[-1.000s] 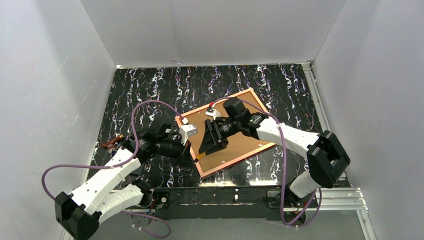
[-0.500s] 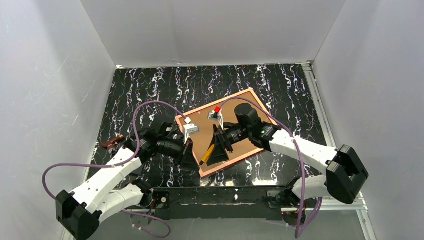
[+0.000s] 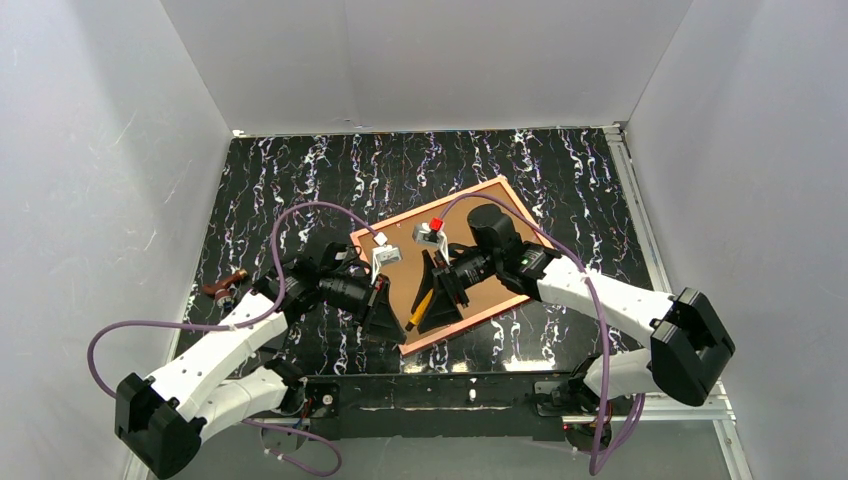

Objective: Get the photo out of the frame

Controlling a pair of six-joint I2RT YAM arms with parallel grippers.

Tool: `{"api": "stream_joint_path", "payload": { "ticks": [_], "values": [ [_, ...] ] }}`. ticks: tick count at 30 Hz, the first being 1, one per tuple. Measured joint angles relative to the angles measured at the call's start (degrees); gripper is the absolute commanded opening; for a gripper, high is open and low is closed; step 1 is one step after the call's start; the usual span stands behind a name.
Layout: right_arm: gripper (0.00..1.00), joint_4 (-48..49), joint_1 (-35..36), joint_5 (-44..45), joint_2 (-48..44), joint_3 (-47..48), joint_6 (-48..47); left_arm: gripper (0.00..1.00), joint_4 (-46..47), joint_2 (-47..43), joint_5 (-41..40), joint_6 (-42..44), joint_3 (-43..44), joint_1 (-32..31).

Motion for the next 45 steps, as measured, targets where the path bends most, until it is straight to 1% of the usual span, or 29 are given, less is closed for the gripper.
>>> {"api": "stream_joint_path", "payload": {
  "ticks": [6, 11, 13, 16, 19, 22, 24, 27, 30, 31, 32, 35, 39, 41, 42, 45],
  "values": [
    [0.63, 0.0, 0.0, -1.9, 0.5, 0.3, -0.5, 0.00, 1.4, 0.7, 1.4, -1.2, -0.7, 0.0],
    [0.53, 0.1, 0.0, -3.2, 0.8, 0.4, -0.4, 0.00, 2.1, 1.6, 2.3, -1.7, -0.7, 0.0],
    [0.51, 0.1, 0.0, -3.7, 1.1, 0.5, -0.4, 0.00, 2.4, 1.6, 2.3, -1.8, -0.7, 0.0],
    [0.51, 0.2, 0.0, -4.0, 1.5, 0.8, -0.4, 0.00, 2.7, 1.8, 2.5, -1.9, -0.7, 0.0],
    [0.56, 0.2, 0.0, -4.1, 1.7, 0.8, -0.2, 0.00, 2.7, 2.0, 2.5, -2.0, -0.7, 0.0],
    [0.56, 0.2, 0.0, -4.1, 1.7, 0.8, 0.0, 0.00, 2.7, 2.1, 2.6, -2.2, -0.7, 0.0],
    [0.54, 0.2, 0.0, -4.1, 1.8, 1.0, 0.0, 0.00, 2.7, 2.1, 2.7, -2.2, -0.7, 0.0],
    [0.47, 0.2, 0.0, -4.1, 2.3, 1.6, 0.0, 0.00, 2.7, 2.1, 2.7, -2.3, -0.7, 0.0],
    [0.30, 0.2, 0.0, -4.1, 2.8, 1.9, 0.2, 0.00, 2.7, 2.1, 2.7, -2.3, -0.7, 0.0],
    [0.28, 0.2, 0.0, -4.1, 2.9, 1.9, 0.2, 0.00, 2.7, 2.1, 2.8, -2.2, -0.7, 0.0],
    [0.29, 0.1, 0.0, -4.4, 3.0, 2.0, 0.5, 0.00, 2.7, 2.1, 2.8, -2.1, -0.7, 0.0],
    [0.39, 0.0, 0.0, -5.1, 3.0, 2.0, 0.6, 0.00, 2.8, 2.1, 3.1, -2.0, -0.7, -0.1],
    [0.46, 0.0, 0.0, -5.2, 3.0, 2.0, 0.6, 0.00, 2.8, 2.1, 3.1, -2.1, -0.7, -0.2],
    [0.47, 0.0, 0.0, -5.2, 3.0, 2.0, 0.6, 0.00, 2.8, 2.1, 3.1, -2.2, -0.7, -0.2],
    [0.44, 0.0, 0.0, -5.2, 3.0, 2.0, 0.6, 0.00, 2.8, 2.1, 3.1, -2.2, -0.7, -0.2],
    [0.24, 0.0, 0.0, -5.3, 3.0, 2.0, 0.3, 0.00, 2.8, 2.1, 3.1, -2.2, -0.7, -0.2]
  ]
}}
